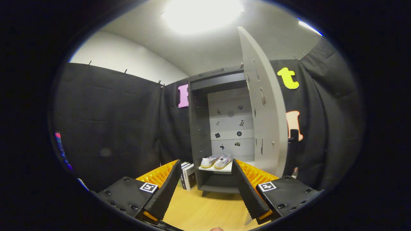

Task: Open the shoe cabinet door, grab the shoes and put them into the shoe cabinet, then close the shoe cabinet door.

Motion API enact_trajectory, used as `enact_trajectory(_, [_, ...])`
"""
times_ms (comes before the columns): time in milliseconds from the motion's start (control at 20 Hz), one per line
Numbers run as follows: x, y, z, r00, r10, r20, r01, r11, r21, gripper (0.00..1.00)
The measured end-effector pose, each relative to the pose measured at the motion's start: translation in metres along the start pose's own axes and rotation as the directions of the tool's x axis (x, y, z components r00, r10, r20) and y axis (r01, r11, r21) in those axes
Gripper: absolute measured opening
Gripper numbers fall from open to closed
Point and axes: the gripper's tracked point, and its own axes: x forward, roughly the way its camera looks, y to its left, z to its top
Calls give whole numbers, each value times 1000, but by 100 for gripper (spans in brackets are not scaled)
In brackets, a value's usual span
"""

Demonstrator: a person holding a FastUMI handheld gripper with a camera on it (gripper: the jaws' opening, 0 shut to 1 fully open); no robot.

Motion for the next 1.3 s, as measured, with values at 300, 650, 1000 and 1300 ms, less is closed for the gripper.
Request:
enact_trajectory(300, [-33,-66,21,999,29,16,-31,996,82,97])
enact_trajectory(650, [-35,-161,26,1000,3,18,-5,993,116,97])
enact_trajectory(1000, [6,-176,-15,976,190,-102,-180,979,98,97])
enact_trajectory(1300, [20,-158,-30,935,321,-149,-326,945,-8,97])
